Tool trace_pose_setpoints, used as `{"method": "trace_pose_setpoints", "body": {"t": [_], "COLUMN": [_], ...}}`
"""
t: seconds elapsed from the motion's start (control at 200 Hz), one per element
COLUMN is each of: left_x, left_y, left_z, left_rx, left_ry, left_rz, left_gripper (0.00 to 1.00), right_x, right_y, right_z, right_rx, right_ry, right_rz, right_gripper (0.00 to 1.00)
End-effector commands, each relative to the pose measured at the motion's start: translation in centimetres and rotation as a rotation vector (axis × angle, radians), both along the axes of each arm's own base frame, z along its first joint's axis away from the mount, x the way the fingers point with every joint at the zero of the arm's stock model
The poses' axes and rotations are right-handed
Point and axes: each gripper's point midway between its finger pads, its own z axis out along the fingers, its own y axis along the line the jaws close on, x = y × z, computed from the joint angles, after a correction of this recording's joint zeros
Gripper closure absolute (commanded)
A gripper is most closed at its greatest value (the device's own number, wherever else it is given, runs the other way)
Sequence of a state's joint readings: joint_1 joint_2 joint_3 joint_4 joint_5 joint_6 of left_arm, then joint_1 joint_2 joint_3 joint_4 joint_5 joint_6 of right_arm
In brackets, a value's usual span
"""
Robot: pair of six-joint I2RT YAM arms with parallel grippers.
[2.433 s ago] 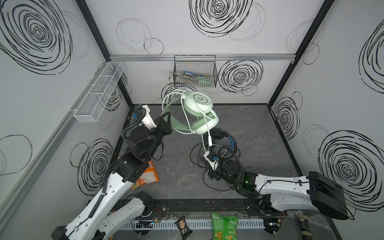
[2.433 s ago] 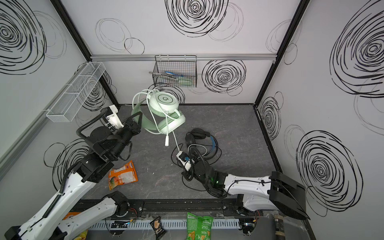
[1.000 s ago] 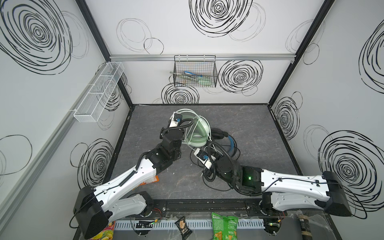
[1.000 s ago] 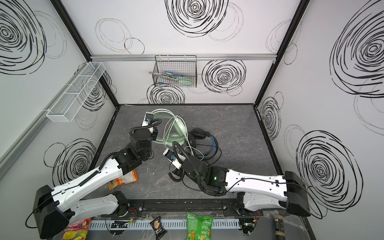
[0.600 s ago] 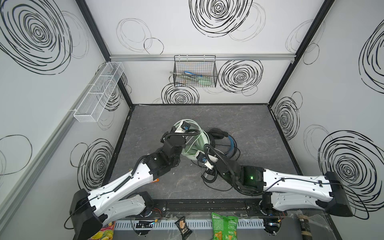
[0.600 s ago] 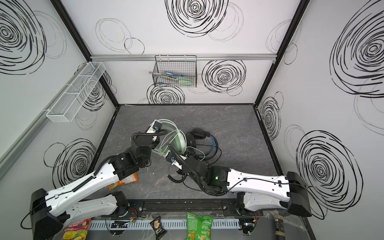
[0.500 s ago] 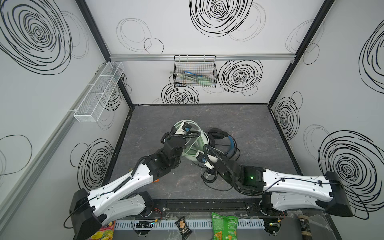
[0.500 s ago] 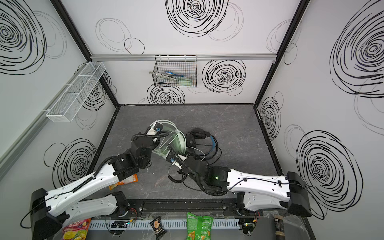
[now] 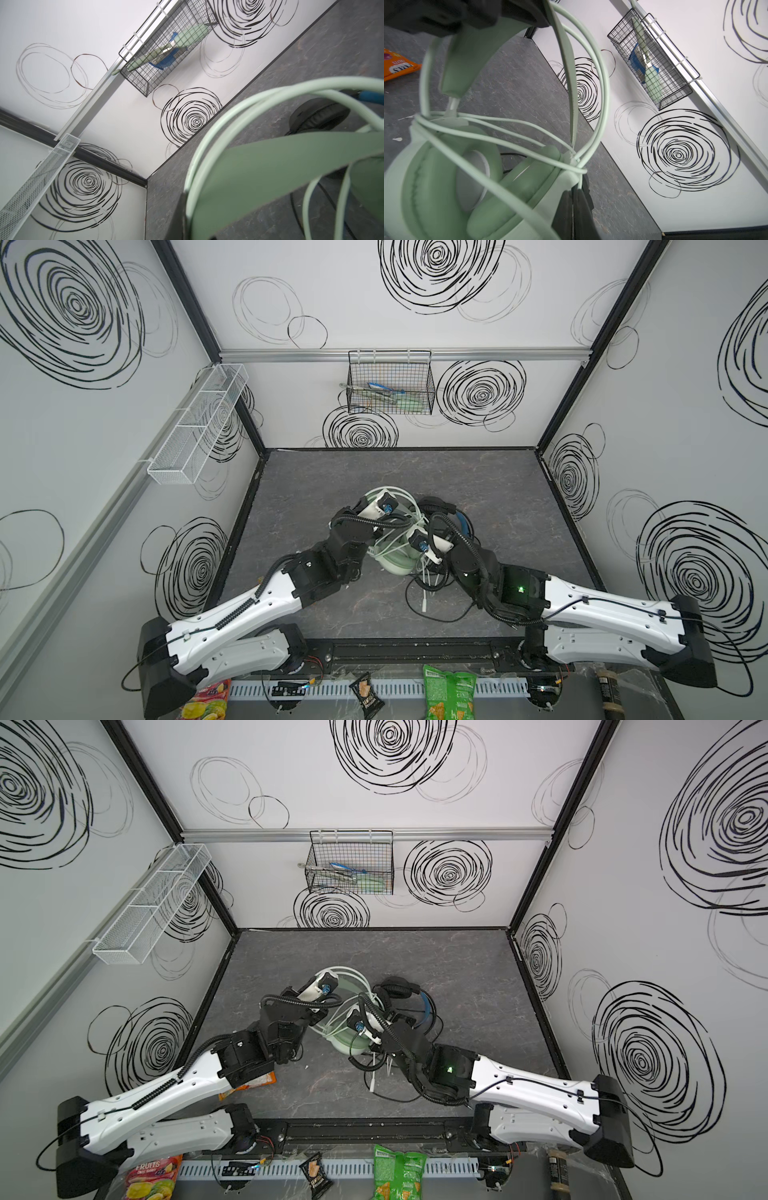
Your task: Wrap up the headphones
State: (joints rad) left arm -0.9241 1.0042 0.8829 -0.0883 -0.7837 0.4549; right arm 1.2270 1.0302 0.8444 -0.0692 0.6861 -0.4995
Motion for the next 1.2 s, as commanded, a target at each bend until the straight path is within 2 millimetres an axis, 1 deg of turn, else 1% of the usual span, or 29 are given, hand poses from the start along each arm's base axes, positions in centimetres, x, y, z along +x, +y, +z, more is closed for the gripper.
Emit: {"method": "trace_pose_setpoints", "body": {"t": [0.0,0.11,0.215,0.375,0.48,0.54,0.67,0.755,0.905,1.076,1.191], "left_x": [-0.8,-1.4,-2.0,-3.4,-3.9,-4.1,-4.4,-4.6,-5.2,-6.0,-6.8], "left_y": [0.2,0.1,0.0,-0.7,-0.8,-0.7,-0.4,0.0,0.6,0.7,0.2], "left_z": [1.2,1.0,0.8,0.9,0.5,0.7,2.1,3.3,5.2,6.8,8.5], "left_rx": [-0.081,-0.102,-0.122,-0.183,-0.189,-0.209,-0.288,-0.346,-0.455,-0.584,-0.703], "left_ry": [0.022,0.042,0.057,0.075,0.091,0.092,0.085,0.073,0.065,0.078,0.084], "left_rz": [-0.04,-0.077,-0.117,-0.207,-0.233,-0.241,-0.256,-0.26,-0.295,-0.362,-0.426], "left_gripper": [1.0,1.0,1.0,1.0,1.0,1.0,1.0,1.0,1.0,1.0,1.0], "right_x": [1.3,1.8,2.2,2.4,2.4,2.4,2.9,3.3,4.0,4.6,4.6], "right_y": [-1.5,-2.5,-3.4,-4.4,-4.8,-5.0,-5.8,-6.5,-7.6,-7.4,-6.6], "right_z": [3.9,4.7,4.9,4.7,4.7,4.6,4.0,4.0,4.2,4.0,3.8], "right_rx": [0.116,0.162,0.183,0.199,0.208,0.214,0.243,0.294,0.375,0.398,0.411], "right_ry": [-0.058,-0.063,-0.068,-0.062,-0.063,-0.064,-0.055,-0.046,-0.036,-0.019,-0.008], "right_rz": [-0.046,-0.058,-0.072,-0.082,-0.083,-0.085,-0.11,-0.121,-0.129,-0.115,-0.082], "right_gripper": [0.92,0.91,0.9,0.85,0.84,0.84,0.87,0.89,0.89,0.89,0.87]}}
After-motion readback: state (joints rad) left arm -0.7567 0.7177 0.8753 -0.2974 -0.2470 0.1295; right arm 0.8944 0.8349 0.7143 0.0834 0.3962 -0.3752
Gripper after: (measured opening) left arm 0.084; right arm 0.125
